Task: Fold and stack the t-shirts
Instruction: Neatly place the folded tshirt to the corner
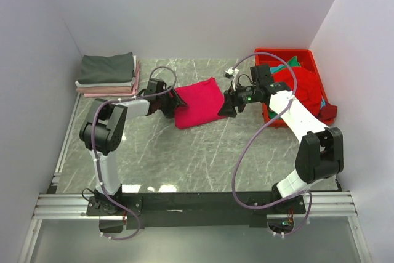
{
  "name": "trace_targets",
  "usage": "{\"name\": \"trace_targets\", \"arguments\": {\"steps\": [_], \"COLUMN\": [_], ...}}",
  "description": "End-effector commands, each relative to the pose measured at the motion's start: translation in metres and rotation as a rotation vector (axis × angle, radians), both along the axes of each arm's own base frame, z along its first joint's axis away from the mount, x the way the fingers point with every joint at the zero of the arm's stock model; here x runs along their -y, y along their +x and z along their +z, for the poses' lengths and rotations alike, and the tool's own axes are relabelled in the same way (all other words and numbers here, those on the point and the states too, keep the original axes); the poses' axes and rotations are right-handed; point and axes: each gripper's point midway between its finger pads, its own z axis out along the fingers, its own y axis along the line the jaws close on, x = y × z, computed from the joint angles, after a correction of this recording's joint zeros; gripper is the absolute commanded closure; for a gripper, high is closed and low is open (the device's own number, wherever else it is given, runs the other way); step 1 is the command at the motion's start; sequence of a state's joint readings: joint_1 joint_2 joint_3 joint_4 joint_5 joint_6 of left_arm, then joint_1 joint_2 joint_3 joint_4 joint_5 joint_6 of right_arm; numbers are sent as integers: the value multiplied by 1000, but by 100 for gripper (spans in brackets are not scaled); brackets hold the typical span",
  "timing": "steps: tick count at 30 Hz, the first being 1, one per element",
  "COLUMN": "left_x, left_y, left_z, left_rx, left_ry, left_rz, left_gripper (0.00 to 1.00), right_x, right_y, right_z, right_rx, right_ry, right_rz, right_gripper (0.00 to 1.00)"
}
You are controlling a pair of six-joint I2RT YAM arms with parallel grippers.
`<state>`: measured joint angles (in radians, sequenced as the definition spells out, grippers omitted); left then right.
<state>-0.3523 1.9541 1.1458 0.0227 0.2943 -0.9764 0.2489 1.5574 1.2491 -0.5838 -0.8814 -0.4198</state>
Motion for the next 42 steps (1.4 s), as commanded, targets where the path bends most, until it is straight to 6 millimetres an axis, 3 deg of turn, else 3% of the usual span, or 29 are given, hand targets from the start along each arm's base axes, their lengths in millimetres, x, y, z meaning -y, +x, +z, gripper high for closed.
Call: {"name": "trace_targets", "arguments": {"steps": [1,5,8,9,11,13,14,15,17,18,19,23,29,37,42], "left_x": [-9,-8,-6,-6,-7,-21,-33,-58,-75,-94,-116,-156,-166,-171,-180], "left_y": [-33,-26,-17,-14,-9,2,1,14,19,14,17,21,27,48,64], "left_z": [-64,-66,-61,-60,-53,-41,-37,-18,7,15,35,73,99,161,176], "left_rx": [-181,-136,-71,-56,-1,89,82,149,223,210,250,274,326,416,410], "left_ry": [66,61,61,66,94,245,344,499,713,832,991,1304,1436,1584,1610], "left_rz": [19,17,-1,-5,-37,-42,-45,34,20,40,88,137,98,96,97], "left_gripper": [36,53,81,98,100,100,100,100,100,100,100,100,100,100,100], "right_x": [-1,-1,2,3,7,10,13,15,16,18,17,17,17,17,17], "right_y": [-3,-4,-3,-3,-2,-3,-4,-4,-8,-8,-9,-9,-11,-12,-15], "right_z": [16,20,23,23,24,26,25,25,26,25,28,32,33,37,40], "right_rx": [34,39,48,46,43,42,44,46,57,62,72,74,82,85,93], "right_ry": [32,43,45,49,51,52,51,49,46,44,48,59,58,74,79], "right_rz": [6,9,2,0,-10,-14,-17,-21,-21,-23,-23,-23,-19,-8,3], "right_gripper": [37,37,37,37,37,37,37,37,37,37,37,37,37,37,37]}}
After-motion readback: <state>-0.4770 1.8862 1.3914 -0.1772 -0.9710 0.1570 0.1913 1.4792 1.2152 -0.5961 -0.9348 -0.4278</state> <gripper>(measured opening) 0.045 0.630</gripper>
